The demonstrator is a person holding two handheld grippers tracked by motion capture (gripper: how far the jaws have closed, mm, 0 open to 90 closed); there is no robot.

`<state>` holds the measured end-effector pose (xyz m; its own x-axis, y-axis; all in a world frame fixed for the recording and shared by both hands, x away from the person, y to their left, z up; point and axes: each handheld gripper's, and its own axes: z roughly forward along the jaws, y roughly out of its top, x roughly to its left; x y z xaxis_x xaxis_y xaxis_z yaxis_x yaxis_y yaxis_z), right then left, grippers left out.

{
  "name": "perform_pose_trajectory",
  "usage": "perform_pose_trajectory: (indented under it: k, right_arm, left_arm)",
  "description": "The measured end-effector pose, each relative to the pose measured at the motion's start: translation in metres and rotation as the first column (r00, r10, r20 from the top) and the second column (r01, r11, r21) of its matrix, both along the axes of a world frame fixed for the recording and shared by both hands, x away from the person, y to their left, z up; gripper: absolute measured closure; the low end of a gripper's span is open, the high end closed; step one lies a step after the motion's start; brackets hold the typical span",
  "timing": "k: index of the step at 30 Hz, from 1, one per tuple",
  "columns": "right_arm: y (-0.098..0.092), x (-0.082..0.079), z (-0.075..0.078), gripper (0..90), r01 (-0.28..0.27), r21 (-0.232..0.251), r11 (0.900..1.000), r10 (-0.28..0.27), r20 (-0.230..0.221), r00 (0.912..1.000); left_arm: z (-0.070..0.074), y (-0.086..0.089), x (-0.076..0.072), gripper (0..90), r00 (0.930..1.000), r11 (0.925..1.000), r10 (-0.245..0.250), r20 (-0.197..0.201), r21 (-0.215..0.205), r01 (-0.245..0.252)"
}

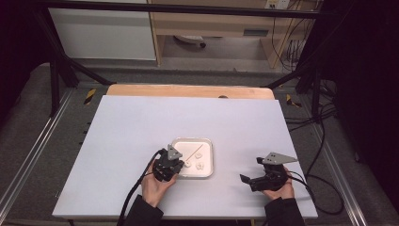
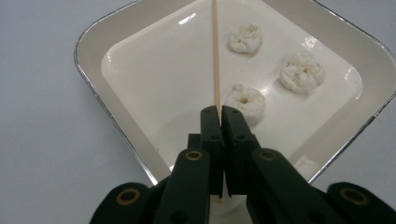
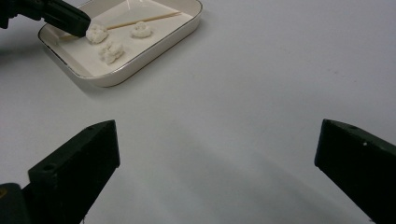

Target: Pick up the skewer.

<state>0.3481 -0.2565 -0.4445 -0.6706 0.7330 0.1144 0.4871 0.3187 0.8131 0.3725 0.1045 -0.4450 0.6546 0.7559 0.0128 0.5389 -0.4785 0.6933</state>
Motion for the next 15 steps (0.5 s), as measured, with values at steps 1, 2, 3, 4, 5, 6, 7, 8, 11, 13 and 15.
perform_pose_trajectory:
  k: [1,2,3,4,5,6,7,8,11,13,15]
  right_arm:
    - [0.0001,0.0001,-0.0001,0.7,0.0,0.0,1.0,0.0,0.001,1.0]
    - [0.0001,0.0,-0.0001,0.7,0.0,-0.002,1.0,0.0,-0.001,1.0]
    - [0.0002,0.0,-0.0002,0.7,0.001,-0.003,1.0,-0.001,-0.002,1.0]
    - [0.0002,0.0001,-0.0002,0.7,0.0,-0.003,1.0,0.0,-0.001,1.0]
    - [0.0003,0.0,-0.0002,0.6,0.0,-0.002,1.0,0.0,-0.003,1.0]
    - [0.0003,0.0001,-0.0002,0.7,0.0,-0.002,1.0,0.0,-0.002,1.0]
    - [0.0003,0.0001,-0.0002,0.7,0.0,-0.002,1.0,0.0,-0.002,1.0]
    - [0.0003,0.0002,-0.0004,0.7,-0.001,-0.004,1.0,0.001,-0.002,1.0]
    - [0.0003,0.0003,-0.0004,0.6,-0.002,-0.003,1.0,0.002,0.0,1.0]
    - [0.0003,0.0003,-0.0004,0.7,-0.002,-0.004,1.0,0.002,0.0,1.0]
    - [0.0004,0.0002,-0.0003,0.7,-0.002,-0.005,1.0,0.002,0.0,1.0]
  left_arm:
    - [-0.0002,0.0002,-0.0002,87.9,1.0,1.0,0.004,0.0,-0.004,-0.004]
    - [-0.0007,0.0008,-0.0005,87.9,0.9999,0.9998,0.012,-0.002,-0.014,-0.012]
    - [-0.0009,0.0012,-0.0005,88.1,0.9999,0.9996,0.016,-0.003,-0.022,-0.016]
    - [-0.001,0.0017,-0.0006,88.3,0.9998,0.9995,0.018,-0.005,-0.026,-0.018]
    - [-0.001,0.0017,-0.0006,88.4,0.9998,0.9995,0.018,-0.005,-0.026,-0.018]
    - [-0.0013,0.0021,-0.0006,88.5,0.9998,0.9992,0.021,-0.005,-0.033,-0.021]
    - [-0.0015,0.0025,-0.0007,88.5,0.9998,0.9991,0.021,-0.007,-0.037,-0.021]
    - [-0.0018,0.0031,-0.0007,88.6,0.9997,0.9988,0.021,-0.007,-0.043,-0.022]
    - [-0.0024,0.0042,-0.0014,88.6,0.9996,0.9979,0.027,-0.003,-0.059,-0.027]
    - [-0.0016,0.0052,-0.0017,88.7,0.9997,0.9975,0.026,0.003,-0.065,-0.025]
    - [0.001,0.0077,-0.0024,88.7,0.9996,0.9964,0.025,0.013,-0.082,-0.024]
